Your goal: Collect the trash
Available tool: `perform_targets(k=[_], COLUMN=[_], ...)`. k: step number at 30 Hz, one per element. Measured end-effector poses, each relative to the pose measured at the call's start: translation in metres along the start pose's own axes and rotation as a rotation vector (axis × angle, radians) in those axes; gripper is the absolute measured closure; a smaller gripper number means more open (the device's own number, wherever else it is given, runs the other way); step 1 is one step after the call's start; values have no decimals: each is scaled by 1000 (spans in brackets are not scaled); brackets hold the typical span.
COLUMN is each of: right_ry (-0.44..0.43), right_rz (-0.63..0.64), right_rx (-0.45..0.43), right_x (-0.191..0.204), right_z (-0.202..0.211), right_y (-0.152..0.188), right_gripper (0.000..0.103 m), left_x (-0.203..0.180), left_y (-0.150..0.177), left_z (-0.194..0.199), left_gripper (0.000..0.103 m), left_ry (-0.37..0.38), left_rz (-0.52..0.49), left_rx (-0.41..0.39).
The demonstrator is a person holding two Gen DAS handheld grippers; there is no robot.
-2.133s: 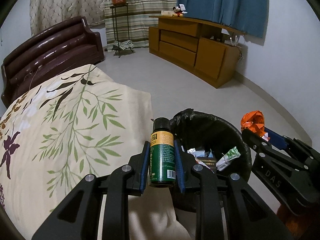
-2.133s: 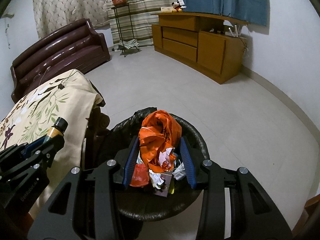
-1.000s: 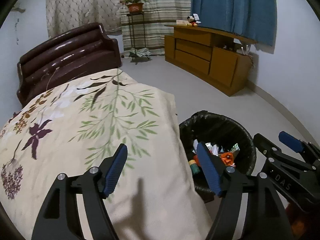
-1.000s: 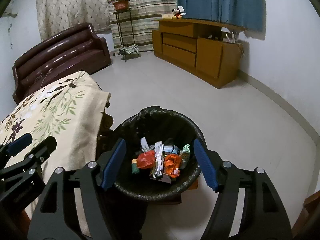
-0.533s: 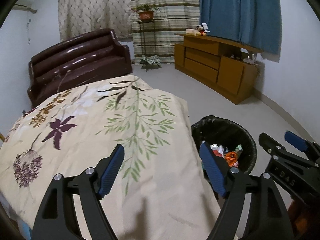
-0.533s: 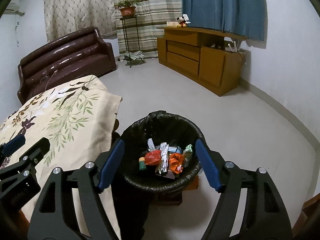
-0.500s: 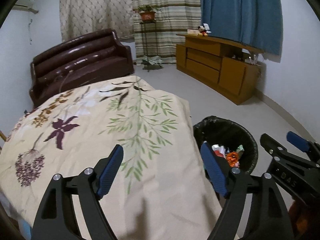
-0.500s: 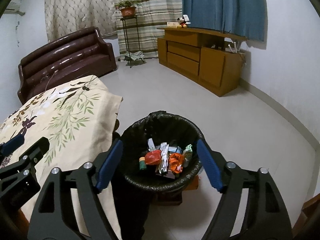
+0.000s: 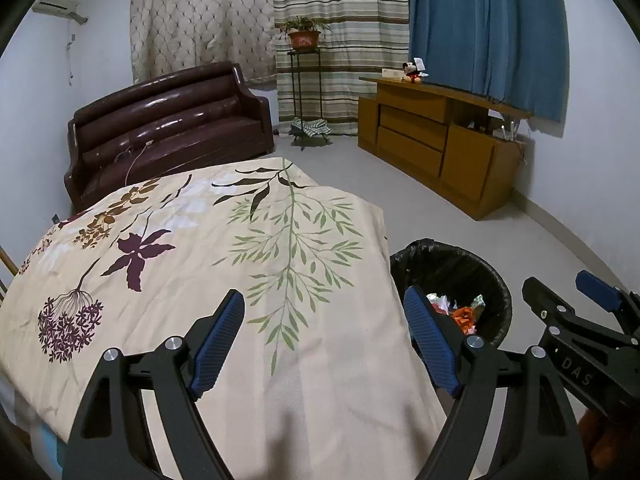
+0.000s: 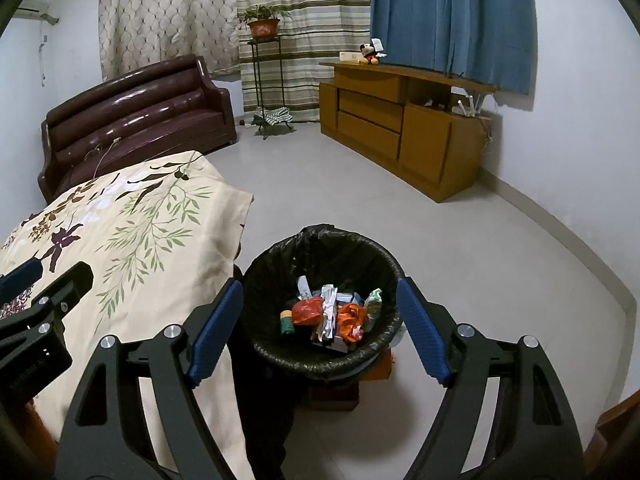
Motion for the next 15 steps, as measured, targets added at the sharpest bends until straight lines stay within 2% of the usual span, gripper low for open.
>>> perform_targets(k=[15], right_ry=[0], right_rz=[-1], right_rx=[0], right_x=[0], right_z=[1], right_y=[0], right_gripper=[26], left_x=[0], left_y=[1], left_z=[1], left_gripper=[23], left_ry=[3], left_rz=[4], left_rx=[2])
Point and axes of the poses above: each gripper's, at about its wrist camera, not at the fingertips, and z roughly against the way its jaws point, x to its left, y to its underside, the point moved 10 cm from there along -z, roughly the way its jaws point, and after that the axes turned 7 degrees about y, right-handed, at the moved point
